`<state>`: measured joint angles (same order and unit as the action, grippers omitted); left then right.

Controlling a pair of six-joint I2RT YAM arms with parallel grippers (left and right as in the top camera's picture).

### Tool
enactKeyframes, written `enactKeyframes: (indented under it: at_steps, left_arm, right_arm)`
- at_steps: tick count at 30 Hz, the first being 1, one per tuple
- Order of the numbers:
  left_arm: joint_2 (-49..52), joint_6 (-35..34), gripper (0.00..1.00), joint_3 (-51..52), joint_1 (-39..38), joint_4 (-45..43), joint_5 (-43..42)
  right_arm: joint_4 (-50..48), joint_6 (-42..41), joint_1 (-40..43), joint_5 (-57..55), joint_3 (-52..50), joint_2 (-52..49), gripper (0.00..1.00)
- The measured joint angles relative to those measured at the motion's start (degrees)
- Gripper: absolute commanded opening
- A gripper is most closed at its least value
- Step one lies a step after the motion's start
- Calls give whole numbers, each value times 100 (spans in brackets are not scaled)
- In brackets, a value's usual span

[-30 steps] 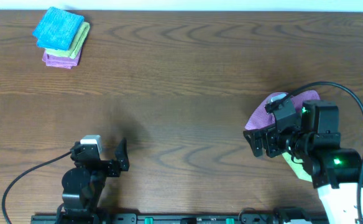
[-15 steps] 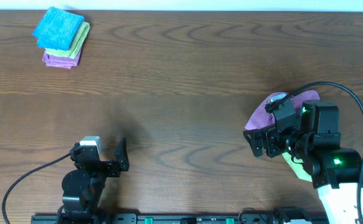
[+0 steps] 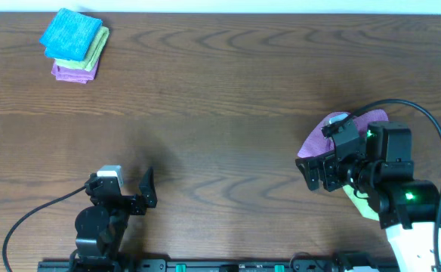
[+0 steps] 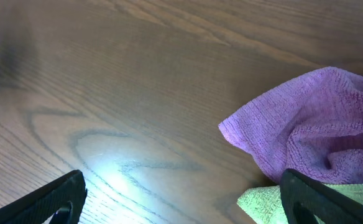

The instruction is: Fold the cloth

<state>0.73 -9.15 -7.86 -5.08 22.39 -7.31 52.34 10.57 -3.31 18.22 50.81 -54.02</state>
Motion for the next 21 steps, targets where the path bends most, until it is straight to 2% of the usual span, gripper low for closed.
enactKeyframes:
  at_steps: [13,17,21]
  left_arm:
    - [0,0,95,0,0,0,0]
    - [0,0,95,0,0,-7,0]
    - [0,0,95,2,0,-17,0]
  right_arm:
    - [2,0,0,-37,0,103,99]
    - [-61,17,0,-439,-35,673,99]
    - [-636,221,0,-769,-573,1757,99]
